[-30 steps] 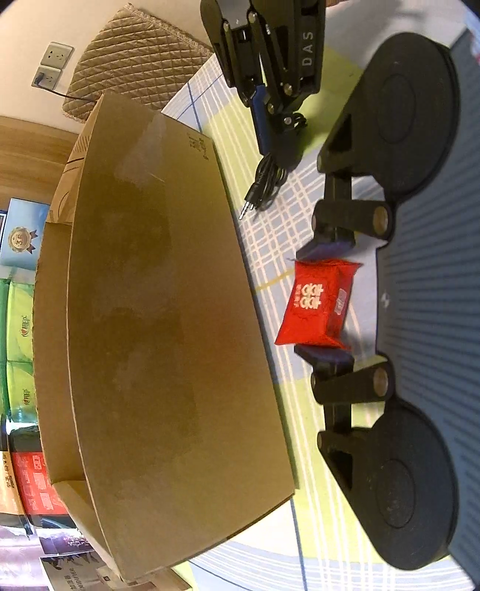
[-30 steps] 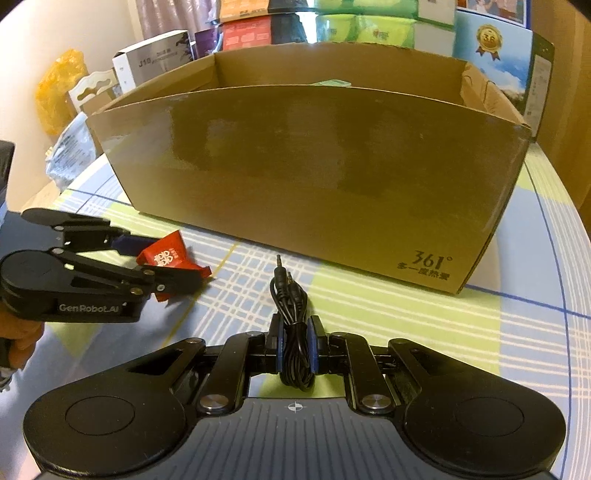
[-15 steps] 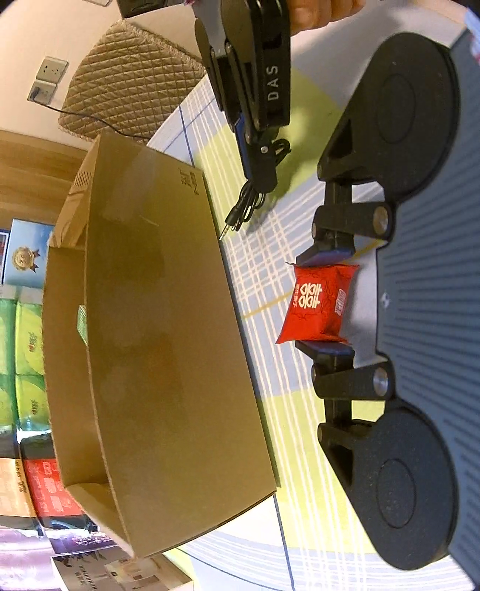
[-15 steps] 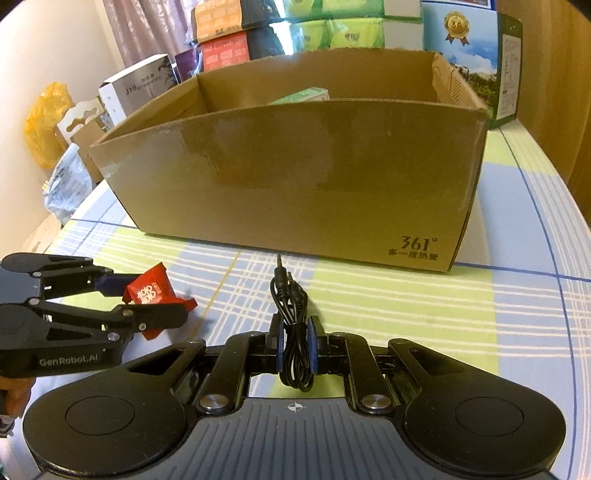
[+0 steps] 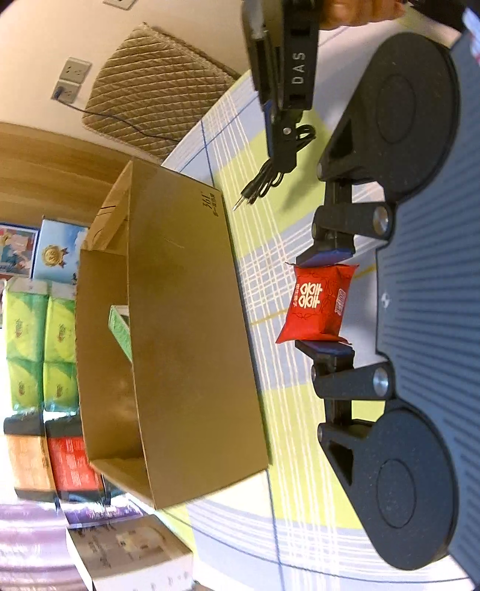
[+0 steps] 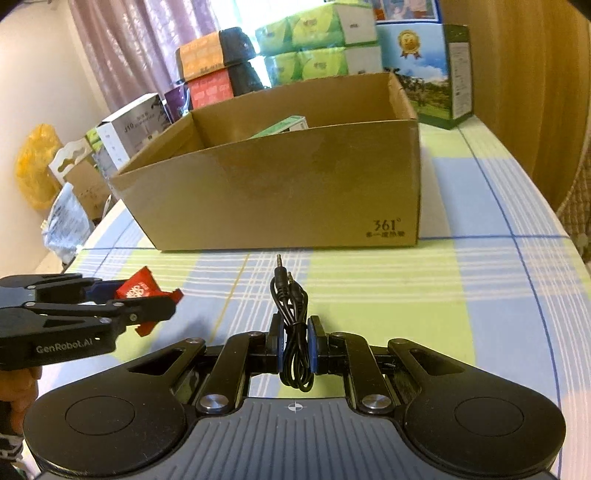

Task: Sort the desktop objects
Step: 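Lift the candy packet and cable and carry both over the cardboard box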

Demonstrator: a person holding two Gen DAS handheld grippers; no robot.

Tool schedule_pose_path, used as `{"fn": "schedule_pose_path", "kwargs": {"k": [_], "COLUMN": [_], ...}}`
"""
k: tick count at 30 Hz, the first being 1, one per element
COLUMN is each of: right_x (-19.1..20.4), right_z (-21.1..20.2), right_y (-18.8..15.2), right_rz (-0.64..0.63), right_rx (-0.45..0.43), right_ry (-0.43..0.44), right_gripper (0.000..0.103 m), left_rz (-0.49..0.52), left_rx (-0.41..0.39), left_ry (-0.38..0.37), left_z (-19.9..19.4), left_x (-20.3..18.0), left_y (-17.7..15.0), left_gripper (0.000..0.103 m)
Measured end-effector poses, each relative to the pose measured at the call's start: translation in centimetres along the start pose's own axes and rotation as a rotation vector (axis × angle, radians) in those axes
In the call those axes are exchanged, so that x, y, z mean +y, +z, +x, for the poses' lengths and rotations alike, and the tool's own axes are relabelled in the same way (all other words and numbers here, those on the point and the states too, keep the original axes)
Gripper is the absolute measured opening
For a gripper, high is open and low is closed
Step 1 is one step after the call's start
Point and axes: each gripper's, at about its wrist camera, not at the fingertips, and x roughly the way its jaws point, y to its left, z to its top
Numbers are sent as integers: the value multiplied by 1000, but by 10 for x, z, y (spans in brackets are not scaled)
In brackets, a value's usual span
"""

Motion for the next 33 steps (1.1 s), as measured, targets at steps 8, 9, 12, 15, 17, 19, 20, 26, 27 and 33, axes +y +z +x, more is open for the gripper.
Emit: {"fn": "schedule_pose_path", "kwargs": {"k": [8,9,12,15,17,19,20,26,27,33], "right_x": [13,15,20,23,25,27,27,29,29,29], "right_z": [-39,-43,-56,-68,-75,-81,-85,-97,-98,-102], "right_y": [-16,-16,-17,-16,-15,-13,-12,-9,-9,-10], "right_rz": [50,49,46,49,50,50,54,56,56,61], "right_rx": [-23,-27,-41,-58,-68,-78,-82,-100,-101,-106], "right_ry": [-15,-14,-12,-12,-11,-17,-19,-28,-30,-30], "right_gripper": [9,10,9,9,9,9,9,9,9,9], "left_rz": [-78,-82,-89,-95,-101,-100,-101,-100,-99,-95], "left_rx": [-12,-15,-24,-32,-36,-39,-41,-52,-53,-56], "left_ry": [28,31,40,51,59,69,69,68,68,75], "left_z": [-40,-45,-59,-72,-79,-84,-87,-98,-99,-102], "left_x": [-7,-9,-13,-18,-22,-25,-27,-33,-33,-34], "left_y": [-7,-7,-8,-8,-7,-6,-5,-3,-2,0], "left_gripper": [35,35,35,35,35,35,35,35,35,35]}}
